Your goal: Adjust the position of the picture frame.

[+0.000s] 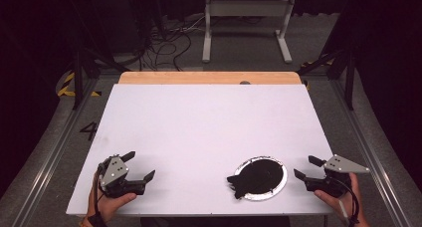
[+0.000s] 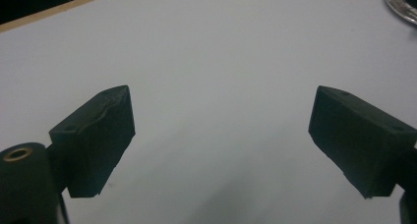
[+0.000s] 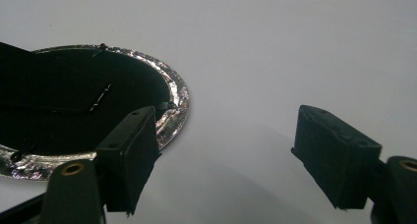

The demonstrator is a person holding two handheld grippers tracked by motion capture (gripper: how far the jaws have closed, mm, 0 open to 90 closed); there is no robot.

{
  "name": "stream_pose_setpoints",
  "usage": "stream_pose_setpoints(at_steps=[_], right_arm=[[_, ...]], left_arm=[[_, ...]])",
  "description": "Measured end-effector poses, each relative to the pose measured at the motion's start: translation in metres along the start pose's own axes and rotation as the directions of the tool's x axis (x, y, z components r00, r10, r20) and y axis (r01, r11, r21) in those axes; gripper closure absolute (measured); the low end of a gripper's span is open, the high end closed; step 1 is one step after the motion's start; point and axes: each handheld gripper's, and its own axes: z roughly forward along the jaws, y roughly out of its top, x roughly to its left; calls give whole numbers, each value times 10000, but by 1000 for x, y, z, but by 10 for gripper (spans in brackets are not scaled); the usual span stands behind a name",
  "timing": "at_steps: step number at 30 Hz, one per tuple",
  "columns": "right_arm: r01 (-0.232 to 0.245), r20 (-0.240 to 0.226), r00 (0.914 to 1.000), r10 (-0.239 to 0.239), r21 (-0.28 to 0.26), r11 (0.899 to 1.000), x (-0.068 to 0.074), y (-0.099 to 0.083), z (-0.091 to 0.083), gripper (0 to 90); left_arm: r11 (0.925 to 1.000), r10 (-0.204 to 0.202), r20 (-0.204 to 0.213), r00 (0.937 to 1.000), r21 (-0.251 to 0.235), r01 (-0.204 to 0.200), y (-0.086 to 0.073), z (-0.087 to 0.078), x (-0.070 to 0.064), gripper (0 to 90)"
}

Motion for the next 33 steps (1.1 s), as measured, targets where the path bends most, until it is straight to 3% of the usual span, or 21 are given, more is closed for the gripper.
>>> stream_pose_setpoints(at_steps=[5, 13, 15, 18, 23, 28, 31, 33], right_arm=[[59, -220, 9997, -59, -14, 10000, 0, -2, 1, 194], [187, -82, 9998, -186, 127, 9997, 2, 1, 4, 197], [154, -410, 9990, -151, 65, 9999, 4, 2, 5, 182], [524, -814, 9954, -499, 294, 9982, 11, 2, 6, 269], [1070, -1842, 9781, -970, 452, 9932, 19, 3, 4, 409], [706, -2107, 9756, -609, 389, 9967, 28, 7, 2, 482], [1125, -2083, 9734, -948, 748, 9908, 40, 7, 9, 473], [1129, -2010, 9751, -934, 879, 9897, 46, 6, 11, 457]], left_arm=[[9999, 119, -120, 9999, -6, -120, -1, -1, 4, 114], [9999, 128, 8, 9999, 34, -128, -4, -1, 4, 118], [9998, 188, -43, 9998, 98, -187, -4, -2, 2, 121], [9998, 195, -27, 9998, 15, -195, -3, -3, 0, 121], [9991, 395, 108, 9992, 167, -397, -1, 1, -6, 125], [9979, 557, 115, 9984, 329, -561, 2, 6, -12, 126], [9986, 446, 142, 9989, 292, -450, 4, 8, -13, 128], [9984, 423, 249, 9988, 363, -432, 4, 8, -14, 128]])
